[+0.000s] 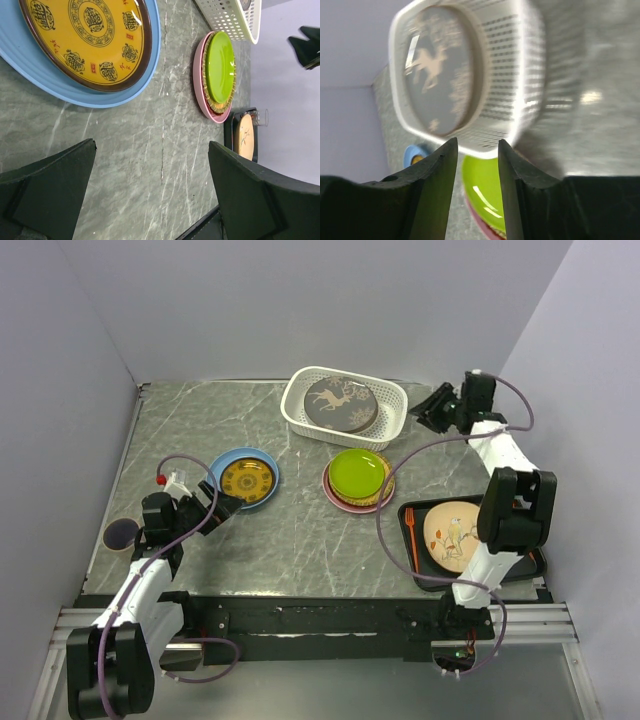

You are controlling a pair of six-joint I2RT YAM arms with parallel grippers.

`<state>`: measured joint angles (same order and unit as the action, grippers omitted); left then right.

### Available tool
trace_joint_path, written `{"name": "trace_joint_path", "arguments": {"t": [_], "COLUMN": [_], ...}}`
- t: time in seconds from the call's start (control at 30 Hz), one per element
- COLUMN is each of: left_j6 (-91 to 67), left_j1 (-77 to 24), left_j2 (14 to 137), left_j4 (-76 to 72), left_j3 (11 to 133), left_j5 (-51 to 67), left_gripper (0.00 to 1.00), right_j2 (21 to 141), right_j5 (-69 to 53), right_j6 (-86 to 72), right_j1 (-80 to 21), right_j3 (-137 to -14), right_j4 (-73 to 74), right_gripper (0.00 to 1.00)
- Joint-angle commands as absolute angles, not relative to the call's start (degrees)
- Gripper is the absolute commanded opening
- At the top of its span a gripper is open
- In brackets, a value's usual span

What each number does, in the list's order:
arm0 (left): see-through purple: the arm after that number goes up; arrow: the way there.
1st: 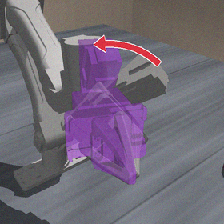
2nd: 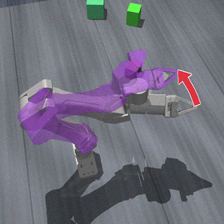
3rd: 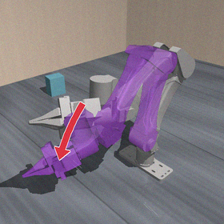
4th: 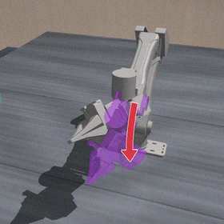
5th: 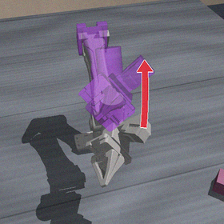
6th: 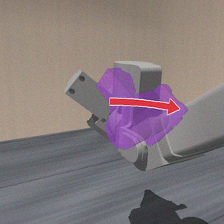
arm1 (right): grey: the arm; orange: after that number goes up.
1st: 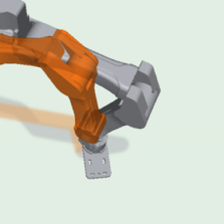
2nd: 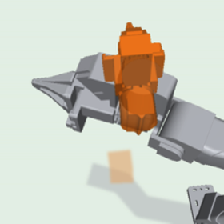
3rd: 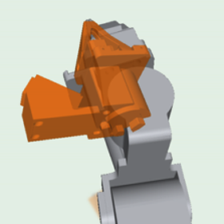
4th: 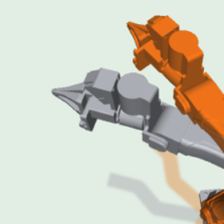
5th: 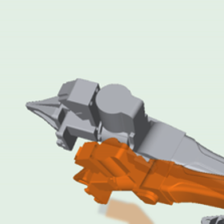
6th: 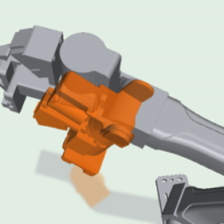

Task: Place the plates into the plastic bin on the countertop
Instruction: Move the plastic bin to the center of the board.

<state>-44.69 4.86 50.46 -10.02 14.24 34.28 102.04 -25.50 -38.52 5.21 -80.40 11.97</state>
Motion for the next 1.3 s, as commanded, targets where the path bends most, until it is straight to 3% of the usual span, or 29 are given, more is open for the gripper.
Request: {"name": "trace_joint_path", "arguments": {"t": [0.0, 0.53, 0.93, 1.27], "left_j6": [-44.38, -44.21, -43.95, -43.51], "left_j1": [4.31, 3.78, 3.78, 3.78], "left_j2": [49.92, 50.27, 50.98, 51.59], "left_j4": [-11.87, -11.34, -11.43, -11.25], "left_j3": [14.59, 14.94, 14.94, 15.03], "left_j5": [35.25, 34.89, 34.54, 34.01], "left_gripper": [0.99, 0.99, 0.99, 0.99], "right_j2": [106.42, 120.14, 134.01, 139.74], "right_j5": [-25.83, -27.25, -26.81, -26.46], "right_j6": [-39.63, -40.87, -39.20, -41.75], "right_j1": [9.92, 8.00, 1.85, -1.75], "right_j3": [-77.79, -87.71, -111.95, -122.42], "right_j4": [8.36, 10.19, 22.50, 23.46], "right_gripper": [0.46, 0.49, 0.50, 0.50]}}
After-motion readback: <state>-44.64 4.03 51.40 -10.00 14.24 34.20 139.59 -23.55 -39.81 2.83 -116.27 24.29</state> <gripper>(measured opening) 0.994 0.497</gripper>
